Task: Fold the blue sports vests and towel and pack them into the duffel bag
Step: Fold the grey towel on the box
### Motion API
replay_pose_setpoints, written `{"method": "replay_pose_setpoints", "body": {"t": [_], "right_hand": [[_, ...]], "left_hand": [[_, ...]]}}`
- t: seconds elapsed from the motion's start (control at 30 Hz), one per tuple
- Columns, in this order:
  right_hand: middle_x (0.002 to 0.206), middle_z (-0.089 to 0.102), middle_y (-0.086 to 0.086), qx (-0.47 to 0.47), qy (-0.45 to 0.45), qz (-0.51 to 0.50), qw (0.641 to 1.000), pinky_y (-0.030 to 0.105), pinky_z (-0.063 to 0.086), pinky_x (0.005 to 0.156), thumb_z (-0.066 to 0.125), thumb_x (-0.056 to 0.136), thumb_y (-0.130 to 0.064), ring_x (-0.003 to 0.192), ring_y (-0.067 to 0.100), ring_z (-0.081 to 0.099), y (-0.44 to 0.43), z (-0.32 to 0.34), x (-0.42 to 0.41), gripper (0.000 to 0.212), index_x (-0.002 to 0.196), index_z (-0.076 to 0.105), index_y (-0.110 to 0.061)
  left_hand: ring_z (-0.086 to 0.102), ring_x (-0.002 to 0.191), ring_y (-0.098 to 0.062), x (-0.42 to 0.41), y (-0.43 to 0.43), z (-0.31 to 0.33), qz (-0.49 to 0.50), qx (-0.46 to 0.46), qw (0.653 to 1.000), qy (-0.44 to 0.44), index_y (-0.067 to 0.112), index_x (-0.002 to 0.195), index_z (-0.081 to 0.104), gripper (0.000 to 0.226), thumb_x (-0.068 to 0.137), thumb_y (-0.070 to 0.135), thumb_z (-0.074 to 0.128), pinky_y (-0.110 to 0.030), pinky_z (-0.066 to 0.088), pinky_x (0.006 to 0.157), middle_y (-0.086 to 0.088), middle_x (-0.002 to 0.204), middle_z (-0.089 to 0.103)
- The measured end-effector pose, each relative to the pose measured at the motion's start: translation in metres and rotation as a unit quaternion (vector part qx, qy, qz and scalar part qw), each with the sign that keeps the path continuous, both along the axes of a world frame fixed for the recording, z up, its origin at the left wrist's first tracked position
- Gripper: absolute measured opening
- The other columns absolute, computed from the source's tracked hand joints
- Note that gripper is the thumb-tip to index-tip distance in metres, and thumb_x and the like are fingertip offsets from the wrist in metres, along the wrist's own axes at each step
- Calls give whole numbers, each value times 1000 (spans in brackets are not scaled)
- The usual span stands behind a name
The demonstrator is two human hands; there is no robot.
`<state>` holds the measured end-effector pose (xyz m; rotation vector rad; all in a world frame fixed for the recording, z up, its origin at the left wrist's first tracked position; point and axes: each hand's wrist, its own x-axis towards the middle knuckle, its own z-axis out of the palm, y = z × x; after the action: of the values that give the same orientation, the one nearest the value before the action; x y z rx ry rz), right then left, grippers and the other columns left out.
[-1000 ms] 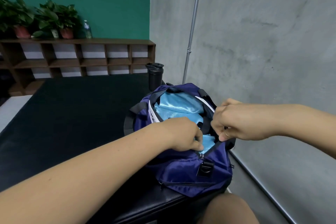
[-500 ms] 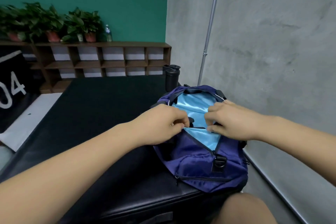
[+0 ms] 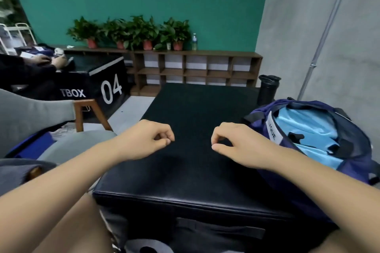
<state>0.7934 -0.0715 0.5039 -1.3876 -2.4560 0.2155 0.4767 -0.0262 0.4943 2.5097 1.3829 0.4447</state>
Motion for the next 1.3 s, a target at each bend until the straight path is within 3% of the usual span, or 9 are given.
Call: {"method": "replay_pose_setpoints", "body": {"t": [0.1, 0.23, 0.37, 0.57, 0.7, 0.77, 0.93, 1.1, 1.3], "right_hand": [[100, 64, -16, -28, 30, 26, 999, 31, 51, 88, 65, 100, -40, 98, 5, 61, 4, -18, -44, 8, 94, 64, -35], [100, 65, -15, -54, 59, 52, 996, 23, 49, 81, 66, 100, -37, 94, 4, 61, 4, -35, -97, 9, 91, 66, -36], [99, 67, -15, -64, 75, 73, 992, 27, 53, 84, 65, 99, -37, 95, 4, 63, 2, -49, -138, 10, 90, 66, -36], [93, 69, -13, -64, 107, 85, 989, 30, 55, 82, 65, 99, -32, 89, 7, 64, -17, -56, -184, 14, 86, 68, -32], [92, 69, -12, -58, 117, 95, 987, 32, 56, 82, 65, 99, -33, 88, 8, 65, -30, -55, -202, 14, 85, 67, -32], [92, 69, -11, -55, 121, 98, 986, 33, 57, 82, 65, 98, -33, 89, 8, 66, -36, -53, -208, 13, 85, 67, -33], [93, 70, -13, -45, 121, 98, 987, 36, 58, 82, 64, 98, -32, 89, 7, 66, -47, -47, -214, 14, 85, 67, -34], [94, 69, -15, -32, 112, 93, 989, 34, 58, 82, 63, 99, -32, 89, 6, 66, -57, -38, -213, 14, 85, 67, -34], [95, 70, -15, -11, 112, 97, 989, 33, 57, 82, 63, 99, -30, 90, 7, 66, -63, -17, -206, 14, 86, 68, -31]], "left_hand": [[66, 87, 4, -62, -13, -10, 62, -1, 998, -1, 40, 102, 75, 12, 100, 29, 69, -15, 47, 73, 20, 89, 74], [66, 88, 1, -132, -39, -23, 124, 20, 992, 7, 41, 98, 73, 13, 97, 28, 69, -23, 53, 77, 20, 89, 73], [66, 85, -1, -196, -59, -39, 201, 48, 978, 18, 38, 97, 71, 13, 94, 25, 74, -29, 54, 78, 17, 89, 72], [61, 111, -31, -294, -69, -83, 370, 70, 921, 104, 29, 123, 68, 36, 87, 27, 74, -44, 53, 83, 0, 118, 57], [54, 121, -37, -326, -68, -111, 442, 31, 892, 89, 32, 133, 61, 48, 90, 47, 75, -54, 52, 96, -6, 130, 52], [55, 120, -37, -332, -67, -123, 447, 37, 891, 71, 29, 135, 59, 50, 90, 39, 77, -54, 53, 96, -7, 133, 50], [61, 87, -36, -334, -61, -128, 440, 97, 893, 19, 12, 116, 65, 27, 90, 6, 70, -45, 52, 79, -10, 108, 50], [64, 94, -36, -340, -53, -103, 460, 89, 884, -4, 11, 99, 73, 8, 93, 11, 67, -40, 50, 77, -14, 100, 71], [65, 89, -31, -322, -54, -44, 431, 114, 893, -63, 16, 88, 62, 8, 95, 16, 62, -40, 50, 75, -1, 85, 69]]}}
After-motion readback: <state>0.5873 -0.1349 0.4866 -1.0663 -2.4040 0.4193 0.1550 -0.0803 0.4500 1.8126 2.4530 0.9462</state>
